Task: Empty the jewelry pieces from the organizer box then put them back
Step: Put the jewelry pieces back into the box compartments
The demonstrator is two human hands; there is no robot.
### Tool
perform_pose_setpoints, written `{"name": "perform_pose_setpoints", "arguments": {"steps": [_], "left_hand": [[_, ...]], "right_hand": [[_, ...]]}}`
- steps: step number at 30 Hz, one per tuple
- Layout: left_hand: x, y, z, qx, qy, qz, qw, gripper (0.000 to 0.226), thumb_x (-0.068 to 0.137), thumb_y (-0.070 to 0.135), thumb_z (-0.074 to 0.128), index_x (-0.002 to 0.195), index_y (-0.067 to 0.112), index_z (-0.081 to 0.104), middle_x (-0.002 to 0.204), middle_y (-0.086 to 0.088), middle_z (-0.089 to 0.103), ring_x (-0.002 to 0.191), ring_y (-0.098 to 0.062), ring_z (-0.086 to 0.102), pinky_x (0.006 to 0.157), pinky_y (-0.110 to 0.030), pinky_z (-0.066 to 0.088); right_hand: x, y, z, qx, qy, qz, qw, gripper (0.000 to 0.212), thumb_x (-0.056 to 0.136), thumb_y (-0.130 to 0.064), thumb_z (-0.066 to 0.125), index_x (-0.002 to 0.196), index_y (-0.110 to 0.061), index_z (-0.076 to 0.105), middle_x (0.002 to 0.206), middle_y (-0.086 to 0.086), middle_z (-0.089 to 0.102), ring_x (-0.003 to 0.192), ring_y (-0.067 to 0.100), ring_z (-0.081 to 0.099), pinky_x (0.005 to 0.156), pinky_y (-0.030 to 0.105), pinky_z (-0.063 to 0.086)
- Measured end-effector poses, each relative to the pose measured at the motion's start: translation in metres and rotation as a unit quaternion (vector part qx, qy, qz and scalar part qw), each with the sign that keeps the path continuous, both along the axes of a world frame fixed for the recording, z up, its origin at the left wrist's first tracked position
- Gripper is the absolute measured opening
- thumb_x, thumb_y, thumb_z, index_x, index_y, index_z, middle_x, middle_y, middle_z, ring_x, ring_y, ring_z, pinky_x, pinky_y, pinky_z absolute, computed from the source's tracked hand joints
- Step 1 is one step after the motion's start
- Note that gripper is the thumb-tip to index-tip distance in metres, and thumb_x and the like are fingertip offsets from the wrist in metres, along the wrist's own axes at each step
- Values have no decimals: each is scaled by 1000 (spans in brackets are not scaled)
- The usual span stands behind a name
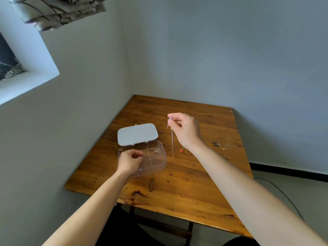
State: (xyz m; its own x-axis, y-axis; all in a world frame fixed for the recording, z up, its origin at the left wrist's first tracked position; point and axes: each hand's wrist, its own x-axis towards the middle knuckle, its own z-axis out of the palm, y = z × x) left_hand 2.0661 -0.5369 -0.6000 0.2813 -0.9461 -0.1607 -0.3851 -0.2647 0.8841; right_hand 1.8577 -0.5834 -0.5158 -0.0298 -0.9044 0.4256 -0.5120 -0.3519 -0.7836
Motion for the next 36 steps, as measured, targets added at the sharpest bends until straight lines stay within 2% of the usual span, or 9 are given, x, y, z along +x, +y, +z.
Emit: {"name": "perform_pose_setpoints", "arguments": {"steps": [3,6,10,16,19,22,29,33,36], "left_hand": [[2,-4,0,-8,-30,-7,999,15,89,5,65,94,17,72,94,-4,71,84,-20,68,68,-32,60],[2,-5,-2,0,-74,-7,997,15,89,5,65,94,18,71,95,-2,70,83,-18,66,62,-26,54],[4,-5,-5,5,-88,1,996,14,89,7,66,96,17,72,94,-3,71,83,-19,68,68,-30,57],[4,-3,-11,-16,-127,-22,992,15,89,9,68,101,16,74,98,0,71,87,-14,65,67,-22,50],[6,-3,-13,-19,-138,-27,990,14,88,11,69,99,18,74,98,1,73,86,-12,65,68,-22,50],[6,-4,-15,-25,-147,-32,988,15,88,11,69,100,18,74,97,1,73,85,-11,64,63,-15,46],[7,-6,-18,-28,-161,-37,986,15,88,11,68,100,17,75,96,1,73,84,-12,63,68,-22,48],[7,-6,-19,-34,-164,-36,985,14,88,10,69,98,17,75,96,1,73,84,-11,63,71,-23,49],[6,-6,-20,-33,-165,-31,985,14,88,10,69,98,18,75,97,1,73,84,-11,63,68,-19,48]], "right_hand": [[10,-2,4,-7,-10,22,1000,20,94,-18,66,113,-19,73,102,-1,75,88,8,71,78,27,61],[20,-4,3,1,-4,41,999,20,93,-18,67,111,-19,74,102,-2,75,88,8,71,79,31,61],[29,-4,1,19,26,63,997,20,93,-19,68,111,-19,74,107,-2,74,89,6,70,76,22,60],[34,-2,-14,68,57,63,994,20,92,-22,69,111,-20,75,106,-4,75,86,2,68,70,7,50],[34,0,-20,79,55,63,993,21,91,-22,69,111,-19,75,106,-3,75,87,3,68,71,9,52],[35,1,-12,65,23,62,996,20,91,-20,70,110,-19,75,104,-5,75,88,3,69,76,18,58],[35,2,28,-19,-36,55,998,19,90,-21,72,108,-18,75,95,-6,77,83,3,71,72,14,57],[36,2,6,63,16,73,995,19,90,-20,71,108,-19,76,99,-9,74,81,-3,66,70,9,51],[34,0,-33,196,133,98,966,21,89,-20,72,110,-19,75,111,-4,73,90,5,65,78,14,48]]}}
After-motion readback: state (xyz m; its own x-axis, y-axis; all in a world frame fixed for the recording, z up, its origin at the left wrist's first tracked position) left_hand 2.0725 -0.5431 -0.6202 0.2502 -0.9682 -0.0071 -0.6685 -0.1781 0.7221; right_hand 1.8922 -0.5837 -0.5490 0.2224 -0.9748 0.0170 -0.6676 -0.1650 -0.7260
